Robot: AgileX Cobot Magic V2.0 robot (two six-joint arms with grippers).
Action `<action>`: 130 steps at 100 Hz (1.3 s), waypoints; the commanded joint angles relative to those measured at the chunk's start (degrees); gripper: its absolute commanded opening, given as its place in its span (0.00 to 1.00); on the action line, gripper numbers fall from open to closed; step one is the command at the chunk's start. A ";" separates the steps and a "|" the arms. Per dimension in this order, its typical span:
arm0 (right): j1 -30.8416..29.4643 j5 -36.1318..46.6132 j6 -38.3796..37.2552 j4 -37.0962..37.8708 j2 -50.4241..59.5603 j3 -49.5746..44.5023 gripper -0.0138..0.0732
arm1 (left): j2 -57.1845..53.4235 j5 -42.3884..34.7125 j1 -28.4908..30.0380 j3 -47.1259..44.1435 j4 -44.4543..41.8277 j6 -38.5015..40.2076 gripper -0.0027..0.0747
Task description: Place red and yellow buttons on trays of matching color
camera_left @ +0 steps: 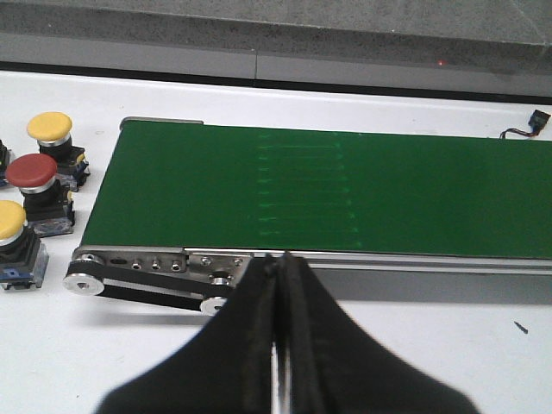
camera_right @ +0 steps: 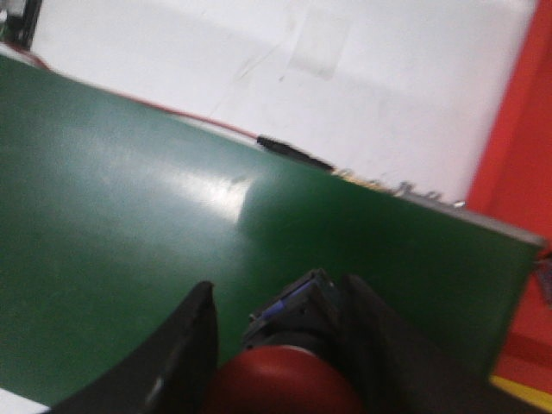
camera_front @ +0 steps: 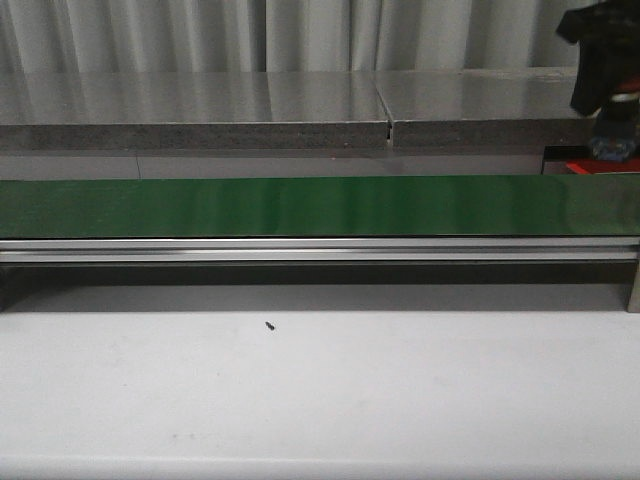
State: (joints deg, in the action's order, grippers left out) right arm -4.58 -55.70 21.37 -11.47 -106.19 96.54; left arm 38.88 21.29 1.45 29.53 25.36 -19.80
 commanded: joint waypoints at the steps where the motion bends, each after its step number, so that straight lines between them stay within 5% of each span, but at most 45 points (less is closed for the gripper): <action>1: -3.55 -0.35 -0.19 -0.59 3.05 6.34 0.36 | -0.22 -3.80 -0.33 1.54 1.26 -0.05 0.01; 20: -13.95 -7.18 -0.20 -2.17 1.07 16.08 0.36 | -0.22 -3.80 -0.33 1.54 1.26 -0.05 0.01; 51: -28.14 -4.30 1.42 -13.91 -6.26 17.38 0.36 | -0.22 -3.80 -0.33 1.54 1.26 -0.05 0.01; 130: -28.80 0.27 1.61 -17.26 -23.81 25.23 0.36 | -0.22 -3.90 -0.33 1.54 1.26 -0.05 0.01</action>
State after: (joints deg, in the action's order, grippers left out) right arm -33.32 -57.31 22.34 -26.46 -133.38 119.75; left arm 38.88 21.29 1.45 29.53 25.36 -19.80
